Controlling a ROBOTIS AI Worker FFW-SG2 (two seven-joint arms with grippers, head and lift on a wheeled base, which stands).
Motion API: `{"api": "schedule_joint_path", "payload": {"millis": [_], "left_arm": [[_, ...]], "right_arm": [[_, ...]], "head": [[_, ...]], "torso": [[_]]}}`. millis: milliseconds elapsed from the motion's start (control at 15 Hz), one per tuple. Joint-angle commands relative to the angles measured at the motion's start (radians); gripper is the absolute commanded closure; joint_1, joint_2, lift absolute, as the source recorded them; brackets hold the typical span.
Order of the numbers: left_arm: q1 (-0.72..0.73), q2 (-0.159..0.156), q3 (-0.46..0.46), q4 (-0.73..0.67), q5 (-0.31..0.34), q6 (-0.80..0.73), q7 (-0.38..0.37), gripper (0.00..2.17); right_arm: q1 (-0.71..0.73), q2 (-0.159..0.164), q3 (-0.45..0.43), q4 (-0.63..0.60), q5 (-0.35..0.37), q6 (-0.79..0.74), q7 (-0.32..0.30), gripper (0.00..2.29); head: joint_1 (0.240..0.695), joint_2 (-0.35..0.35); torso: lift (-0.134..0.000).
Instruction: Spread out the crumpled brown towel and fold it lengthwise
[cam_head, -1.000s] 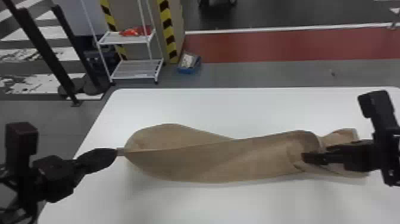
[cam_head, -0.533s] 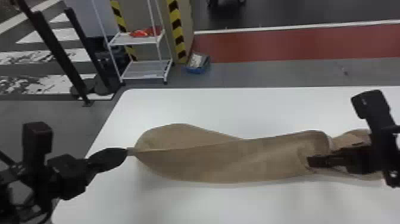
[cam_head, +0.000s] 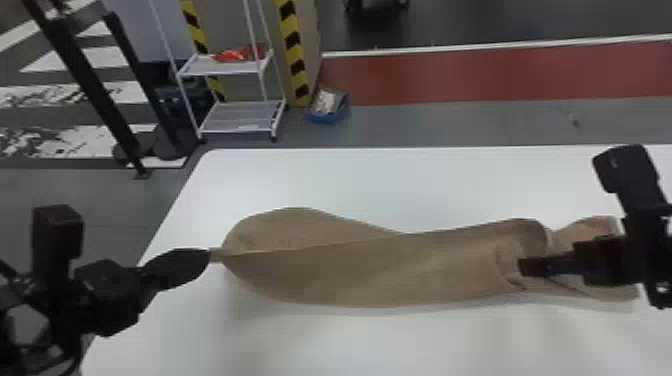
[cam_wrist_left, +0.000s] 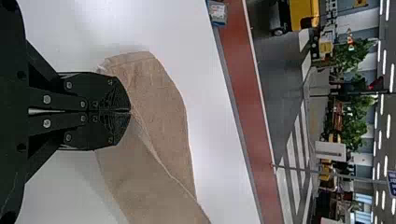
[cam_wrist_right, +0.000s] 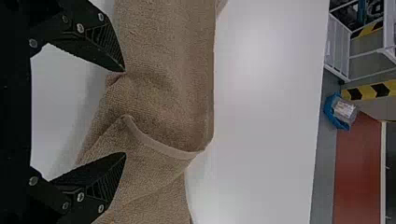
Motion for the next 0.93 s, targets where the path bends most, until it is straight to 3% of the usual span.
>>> {"api": "schedule_joint_path", "payload": {"millis": [0, 200, 533, 867], "left_arm": [[0.000, 0.001, 0.003, -0.002, 0.000, 0.000, -0.001, 1.34], [0.002, 0.001, 0.003, 0.001, 0.001, -0.003, -0.001, 1.34], [0.003, 0.002, 0.003, 0.003, 0.001, -0.003, -0.001, 1.34], [0.005, 0.002, 0.003, 0.003, 0.001, -0.003, -0.003, 1.34]], "right_arm": [[-0.031, 0.005, 0.005, 0.037, 0.006, 0.002, -0.017, 0.28], [-0.055, 0.020, 0.014, 0.090, 0.015, 0.002, -0.029, 0.29], [-0.055, 0.012, 0.005, 0.090, 0.026, 0.002, -0.029, 0.30], [-0.055, 0.006, -0.001, 0.102, 0.043, 0.002, -0.027, 0.57]], "head": [[0.695, 0.171], [0.695, 0.165], [0.695, 0.162], [0.695, 0.144]], "torso": [[-0.120], [-0.120], [-0.120], [-0.120]]}}
